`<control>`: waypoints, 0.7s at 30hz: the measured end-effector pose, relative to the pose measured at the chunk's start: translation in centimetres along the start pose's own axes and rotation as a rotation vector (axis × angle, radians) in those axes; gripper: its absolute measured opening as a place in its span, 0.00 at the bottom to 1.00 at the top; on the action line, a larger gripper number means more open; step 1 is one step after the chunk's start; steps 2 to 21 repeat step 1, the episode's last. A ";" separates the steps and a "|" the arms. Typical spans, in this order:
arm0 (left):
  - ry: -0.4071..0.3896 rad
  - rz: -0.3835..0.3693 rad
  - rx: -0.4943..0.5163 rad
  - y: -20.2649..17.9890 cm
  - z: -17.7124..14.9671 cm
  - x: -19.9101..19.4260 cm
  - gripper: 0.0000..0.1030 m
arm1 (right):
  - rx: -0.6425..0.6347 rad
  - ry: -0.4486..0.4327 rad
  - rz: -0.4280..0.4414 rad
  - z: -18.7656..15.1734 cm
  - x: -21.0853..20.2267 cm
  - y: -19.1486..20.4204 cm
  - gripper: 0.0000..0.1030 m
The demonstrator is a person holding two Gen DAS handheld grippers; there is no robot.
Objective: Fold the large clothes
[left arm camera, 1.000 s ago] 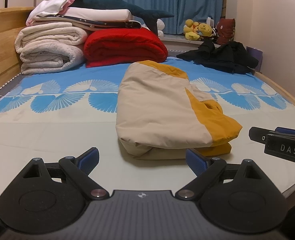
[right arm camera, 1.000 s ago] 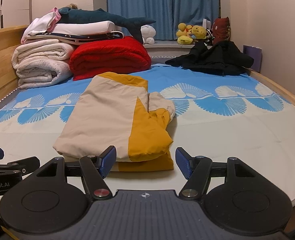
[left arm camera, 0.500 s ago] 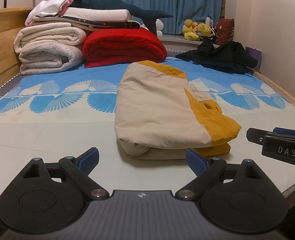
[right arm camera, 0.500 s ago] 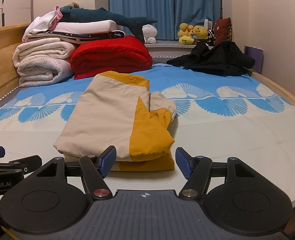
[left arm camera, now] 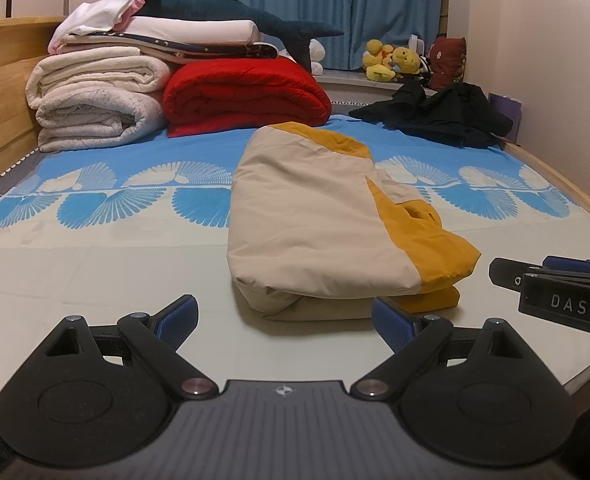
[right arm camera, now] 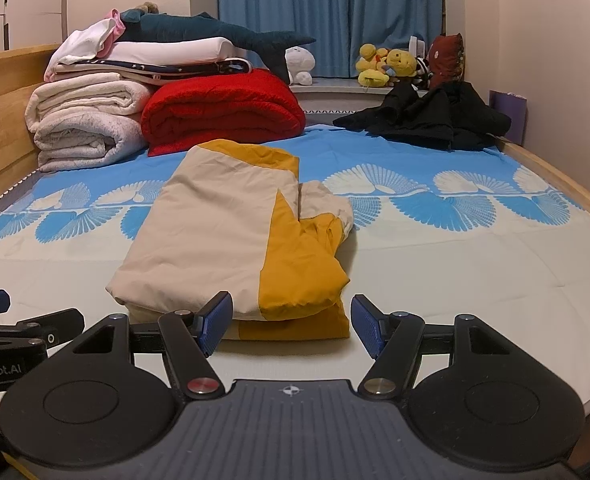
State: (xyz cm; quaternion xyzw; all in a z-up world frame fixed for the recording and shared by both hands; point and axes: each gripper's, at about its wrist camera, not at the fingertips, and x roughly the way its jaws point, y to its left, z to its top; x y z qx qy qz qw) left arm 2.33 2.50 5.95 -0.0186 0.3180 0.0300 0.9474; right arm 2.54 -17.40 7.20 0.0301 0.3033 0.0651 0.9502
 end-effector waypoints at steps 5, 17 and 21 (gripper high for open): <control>0.001 0.000 -0.001 0.0 0.0 0.0 0.93 | 0.000 0.000 0.000 0.0 0.0 0.0 0.65; 0.001 0.000 -0.001 0.0 0.0 0.0 0.93 | 0.000 0.000 0.000 0.0 0.0 0.0 0.65; 0.001 0.000 -0.001 0.0 0.0 0.0 0.93 | 0.000 0.000 0.000 0.0 0.0 0.0 0.65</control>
